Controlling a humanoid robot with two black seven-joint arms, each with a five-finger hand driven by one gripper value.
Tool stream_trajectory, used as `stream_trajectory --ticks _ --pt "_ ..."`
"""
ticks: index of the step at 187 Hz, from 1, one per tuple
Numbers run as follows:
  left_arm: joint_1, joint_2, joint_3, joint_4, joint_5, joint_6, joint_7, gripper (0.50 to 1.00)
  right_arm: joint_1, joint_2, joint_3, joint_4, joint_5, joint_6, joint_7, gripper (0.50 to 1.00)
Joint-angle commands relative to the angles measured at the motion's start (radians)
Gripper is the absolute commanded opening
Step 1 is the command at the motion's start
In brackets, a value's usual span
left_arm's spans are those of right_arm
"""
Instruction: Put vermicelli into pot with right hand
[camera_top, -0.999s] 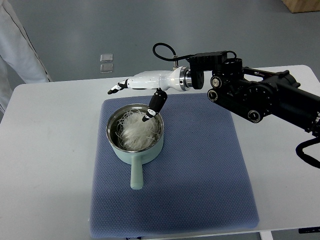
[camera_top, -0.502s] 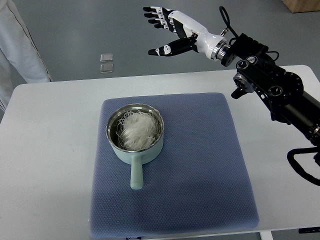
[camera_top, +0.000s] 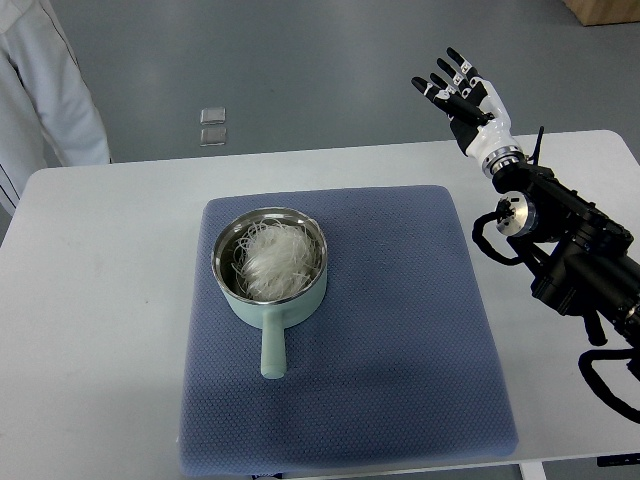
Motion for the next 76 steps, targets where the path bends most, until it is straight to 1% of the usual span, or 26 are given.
stream_trajectory --ticks 1,33,76 --pt "0.0 0.0 0.0 0.0 0.0 0.0 0.0 1.0 -0.008 -0.001 0.0 -0.002 0.015 -0.005 0.003 0.928" --pt "0.0 0.0 0.0 0.0 0.0 0.0 0.0 1.0 -0.025 -0.004 0.0 -0.002 0.02 -0.016 0.004 0.928" --pt "0.0 0.0 0.0 0.0 0.0 0.0 0.0 1.0 -0.033 -0.014 -0.002 -0.003 0.02 -0.059 0.036 0.928"
